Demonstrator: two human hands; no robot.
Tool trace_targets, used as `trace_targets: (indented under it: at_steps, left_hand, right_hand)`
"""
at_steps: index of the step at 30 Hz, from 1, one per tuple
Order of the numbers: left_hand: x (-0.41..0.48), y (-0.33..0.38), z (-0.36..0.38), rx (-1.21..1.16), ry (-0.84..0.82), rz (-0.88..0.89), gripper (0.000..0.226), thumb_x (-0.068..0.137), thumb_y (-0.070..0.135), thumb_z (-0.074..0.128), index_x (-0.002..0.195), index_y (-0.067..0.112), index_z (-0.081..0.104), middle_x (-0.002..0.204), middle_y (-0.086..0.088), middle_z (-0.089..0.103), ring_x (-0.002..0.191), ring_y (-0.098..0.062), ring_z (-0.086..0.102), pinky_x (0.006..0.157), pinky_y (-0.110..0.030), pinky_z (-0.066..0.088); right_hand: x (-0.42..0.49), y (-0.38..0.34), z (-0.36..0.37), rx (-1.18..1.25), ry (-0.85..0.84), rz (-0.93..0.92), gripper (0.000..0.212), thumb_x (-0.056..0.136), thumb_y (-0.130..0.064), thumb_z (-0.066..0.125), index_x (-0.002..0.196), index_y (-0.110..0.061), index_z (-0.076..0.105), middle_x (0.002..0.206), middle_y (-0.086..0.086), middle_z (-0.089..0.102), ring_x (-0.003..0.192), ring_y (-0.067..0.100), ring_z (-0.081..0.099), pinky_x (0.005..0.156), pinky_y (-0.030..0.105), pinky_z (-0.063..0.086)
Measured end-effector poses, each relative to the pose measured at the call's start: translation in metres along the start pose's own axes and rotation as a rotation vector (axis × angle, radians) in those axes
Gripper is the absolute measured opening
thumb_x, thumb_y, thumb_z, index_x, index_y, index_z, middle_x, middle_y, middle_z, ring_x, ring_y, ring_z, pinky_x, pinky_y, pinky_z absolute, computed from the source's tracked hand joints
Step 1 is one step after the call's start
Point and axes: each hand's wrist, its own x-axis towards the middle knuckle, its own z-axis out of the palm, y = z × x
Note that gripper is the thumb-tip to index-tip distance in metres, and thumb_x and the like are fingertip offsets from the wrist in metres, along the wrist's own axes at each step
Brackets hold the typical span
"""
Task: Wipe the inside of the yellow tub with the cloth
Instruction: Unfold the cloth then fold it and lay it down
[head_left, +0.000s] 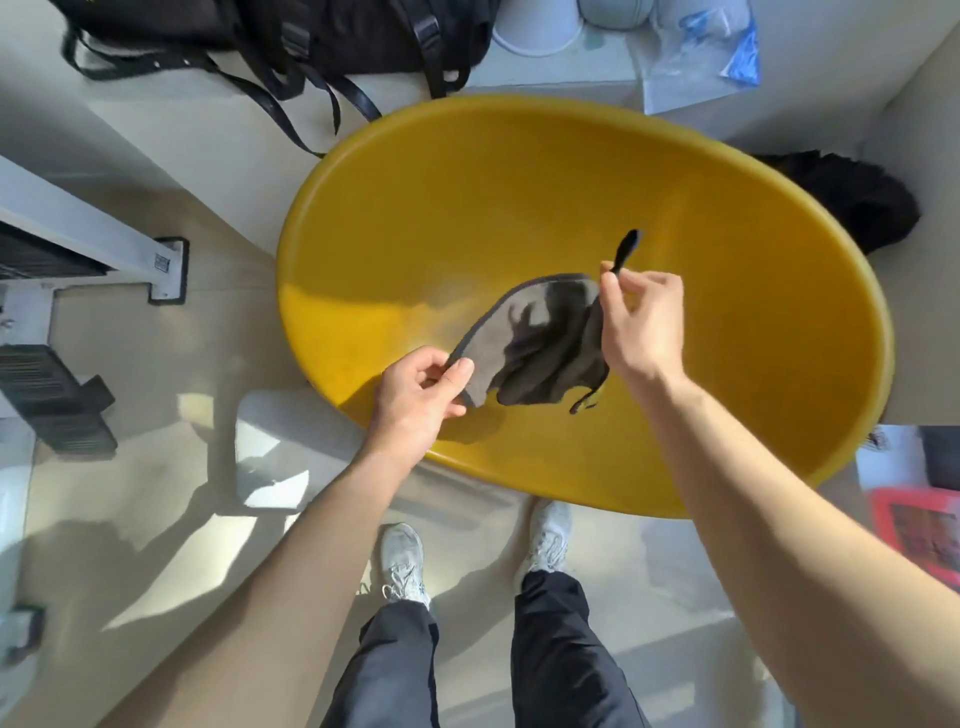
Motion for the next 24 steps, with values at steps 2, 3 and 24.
trace_targets:
  at_steps: [2,3,24]
  left_hand:
    - [-0.001,0.010,0.015,-0.101,-0.040,-0.037,0.016,0.091,0.016,0.069,0.077,0.013,0.062,0.074,-0.008,0.066,0.059,-0.010,0.062,0.059,-0.025,0.057]
    - [-0.001,0.014,0.022,-0.124,-0.054,-0.059,0.016,0.091,0.013,0.069,0.077,0.014,0.063,0.073,-0.005,0.068,0.059,-0.011,0.063,0.058,-0.025,0.057]
    - [-0.066,-0.007,-0.096,-0.495,-0.113,-0.254,0.034,0.095,-0.005,0.049,0.114,0.014,0.070,0.109,-0.008,0.075,0.102,-0.026,0.073,0.091,-0.036,0.058]
  right_hand:
    - [-0.020,-0.005,0.010,0.090,-0.029,-0.056,0.030,0.097,-0.039,0.058,0.085,-0.018,0.075,0.084,0.003,0.070,0.080,0.020,0.063,0.071,0.027,0.045]
    - [-0.031,-0.009,0.017,0.176,-0.074,-0.036,0.028,0.094,-0.037,0.064,0.071,-0.021,0.069,0.067,-0.007,0.065,0.063,0.014,0.057,0.064,0.027,0.045]
    - [-0.088,-0.104,0.071,0.223,-0.707,-0.264,0.016,0.085,-0.015,0.079,0.077,-0.023,0.069,0.071,-0.006,0.072,0.064,0.008,0.066,0.062,0.023,0.052]
